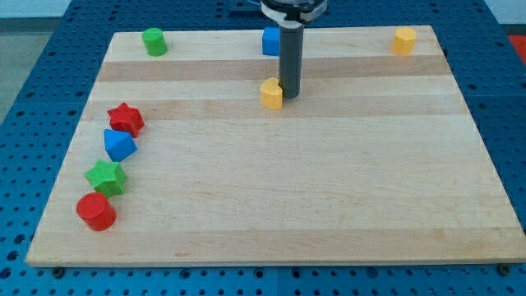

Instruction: Move the heart to the top right of the red star

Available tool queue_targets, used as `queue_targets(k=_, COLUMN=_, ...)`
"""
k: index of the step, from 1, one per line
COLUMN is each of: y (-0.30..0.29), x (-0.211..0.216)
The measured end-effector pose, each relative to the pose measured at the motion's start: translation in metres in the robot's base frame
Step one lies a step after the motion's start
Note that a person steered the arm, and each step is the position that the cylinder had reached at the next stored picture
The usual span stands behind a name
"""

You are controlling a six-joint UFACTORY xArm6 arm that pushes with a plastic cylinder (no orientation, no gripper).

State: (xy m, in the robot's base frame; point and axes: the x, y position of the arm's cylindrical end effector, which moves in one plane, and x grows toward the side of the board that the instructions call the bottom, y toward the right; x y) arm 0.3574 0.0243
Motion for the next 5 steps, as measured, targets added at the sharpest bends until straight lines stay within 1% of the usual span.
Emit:
queue_targets(k=1, y=-0.002, x=0.008)
queue_targets(k=2, y=-0.015, x=0.01)
queue_targets(k=5, y=-0.071, x=0.017)
